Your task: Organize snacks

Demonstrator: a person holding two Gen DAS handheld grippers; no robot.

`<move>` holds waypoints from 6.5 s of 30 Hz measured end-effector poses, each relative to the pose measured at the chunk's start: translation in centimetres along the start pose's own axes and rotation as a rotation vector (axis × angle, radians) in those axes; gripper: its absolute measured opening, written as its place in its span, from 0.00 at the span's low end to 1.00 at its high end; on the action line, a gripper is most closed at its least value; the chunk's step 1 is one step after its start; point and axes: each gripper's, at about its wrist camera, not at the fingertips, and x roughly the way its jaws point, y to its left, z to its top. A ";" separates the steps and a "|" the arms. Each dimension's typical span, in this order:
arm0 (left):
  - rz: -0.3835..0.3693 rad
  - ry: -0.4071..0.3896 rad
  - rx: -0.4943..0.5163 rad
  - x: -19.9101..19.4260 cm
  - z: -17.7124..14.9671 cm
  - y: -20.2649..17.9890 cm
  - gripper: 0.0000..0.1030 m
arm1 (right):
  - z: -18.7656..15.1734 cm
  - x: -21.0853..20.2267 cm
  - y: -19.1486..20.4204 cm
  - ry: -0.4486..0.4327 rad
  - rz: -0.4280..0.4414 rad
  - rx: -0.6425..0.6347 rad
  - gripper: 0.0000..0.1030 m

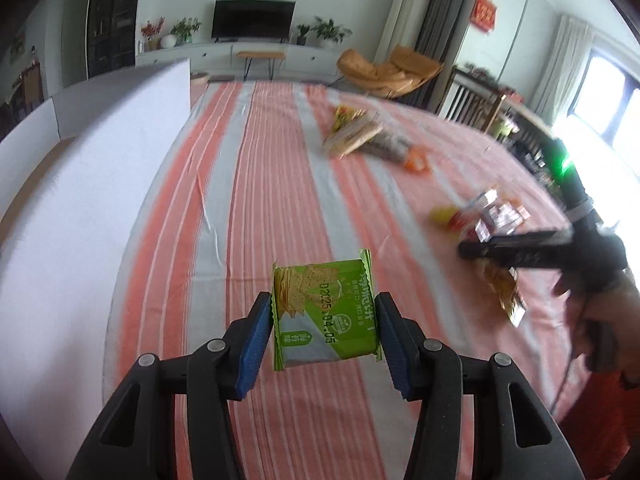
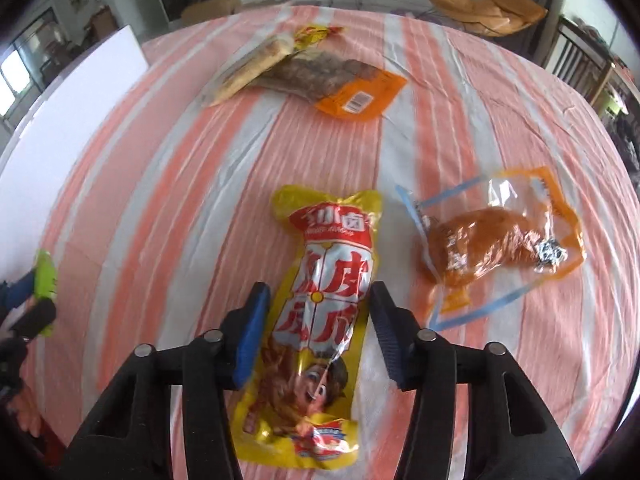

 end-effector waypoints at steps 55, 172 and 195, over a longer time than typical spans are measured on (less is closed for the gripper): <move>0.107 0.095 0.079 4.8 0.3 -3.0 0.99 | -5.5 -2.2 -1.7 -0.213 -0.067 -0.006 0.86; -0.132 0.191 0.194 20.8 17.2 -3.4 0.28 | -6.1 -1.5 -1.3 -0.197 -0.059 -0.017 0.94; 0.197 0.125 0.096 10.5 3.1 -0.4 1.00 | -6.2 -1.7 -1.3 -0.198 -0.056 -0.014 0.94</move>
